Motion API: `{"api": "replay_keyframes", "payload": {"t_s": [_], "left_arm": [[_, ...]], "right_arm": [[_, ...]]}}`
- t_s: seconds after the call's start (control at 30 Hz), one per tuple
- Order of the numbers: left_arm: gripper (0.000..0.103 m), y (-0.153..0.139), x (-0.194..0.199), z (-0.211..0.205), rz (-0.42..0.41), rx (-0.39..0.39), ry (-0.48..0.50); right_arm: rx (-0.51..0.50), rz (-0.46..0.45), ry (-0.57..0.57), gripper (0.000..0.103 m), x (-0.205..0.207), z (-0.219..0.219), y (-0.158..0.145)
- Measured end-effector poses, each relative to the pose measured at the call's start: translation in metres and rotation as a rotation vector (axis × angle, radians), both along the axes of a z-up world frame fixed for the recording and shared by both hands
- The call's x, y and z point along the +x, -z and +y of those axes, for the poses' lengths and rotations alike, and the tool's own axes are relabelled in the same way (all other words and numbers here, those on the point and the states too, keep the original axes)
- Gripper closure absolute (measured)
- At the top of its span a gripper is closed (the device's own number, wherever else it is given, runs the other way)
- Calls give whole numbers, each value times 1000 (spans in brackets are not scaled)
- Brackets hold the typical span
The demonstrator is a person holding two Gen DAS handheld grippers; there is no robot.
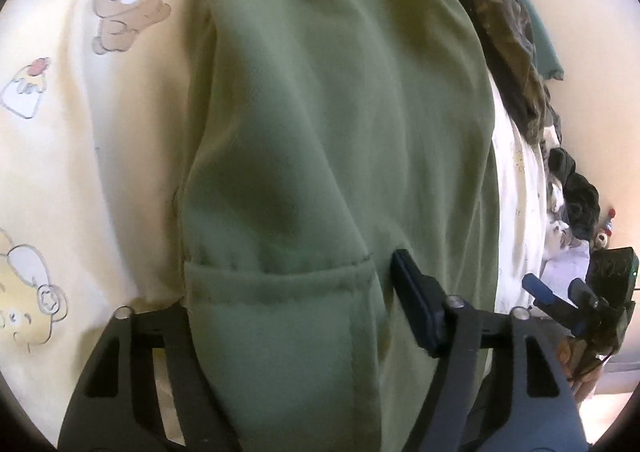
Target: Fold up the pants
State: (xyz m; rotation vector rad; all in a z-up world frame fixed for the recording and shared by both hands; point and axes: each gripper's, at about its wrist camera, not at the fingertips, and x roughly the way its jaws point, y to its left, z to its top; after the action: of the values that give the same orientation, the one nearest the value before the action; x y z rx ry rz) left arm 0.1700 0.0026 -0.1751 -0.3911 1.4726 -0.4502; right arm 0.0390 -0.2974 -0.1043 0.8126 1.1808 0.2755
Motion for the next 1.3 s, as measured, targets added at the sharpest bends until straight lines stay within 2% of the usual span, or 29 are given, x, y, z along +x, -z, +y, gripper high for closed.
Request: {"api": "replay_keyframes", "payload": {"t_s": [0.03, 0.07, 0.1, 0.2, 0.3, 0.33, 0.47, 0.6, 0.63, 0.73, 0.87, 0.93, 1.0, 1.17, 1.23, 1.3], "left_arm": [[65, 0, 1, 2, -8, 23, 5], [70, -4, 0, 4, -15, 18, 2], [79, -7, 0, 4, -21, 15, 8], [87, -15, -4, 5, -49, 25, 23], [88, -15, -8, -1, -51, 8, 0], [88, -14, -8, 1, -50, 6, -5], [88, -7, -7, 16, -25, -8, -9], [88, 0, -7, 15, -26, 8, -7], [87, 1, -7, 15, -26, 5, -8], [87, 9, -5, 17, -8, -9, -18], [87, 9, -6, 17, -9, 9, -9], [86, 9, -6, 18, -11, 12, -6], [86, 10, -7, 19, -12, 7, -10], [85, 10, -6, 17, -12, 9, -9], [85, 10, -5, 17, -11, 3, -15], [85, 9, -5, 19, -13, -7, -14]], "right_arm": [[-2, -1, 2, 25, 0, 0, -1], [-8, -5, 5, 25, 1, 0, -2], [-14, -12, 1, 25, 3, -1, -5], [-11, -58, -29, 25, 25, -8, -19], [-59, -117, -81, 25, 61, -13, -27], [-41, -119, -144, 25, 80, -11, -21], [19, -21, -247, 25, 129, 2, 24], [10, 28, -336, 25, 147, 19, 60], [47, 39, -349, 25, 151, 21, 68], [76, 28, -396, 25, 158, 29, 76], [111, 30, -440, 25, 162, 36, 83], [136, 78, -470, 25, 159, 41, 92], [203, 132, -497, 25, 152, 43, 101], [295, 218, -608, 25, 111, 66, 111], [241, 189, -626, 27, 106, 72, 107], [211, 154, -563, 30, 114, 67, 105]]}}
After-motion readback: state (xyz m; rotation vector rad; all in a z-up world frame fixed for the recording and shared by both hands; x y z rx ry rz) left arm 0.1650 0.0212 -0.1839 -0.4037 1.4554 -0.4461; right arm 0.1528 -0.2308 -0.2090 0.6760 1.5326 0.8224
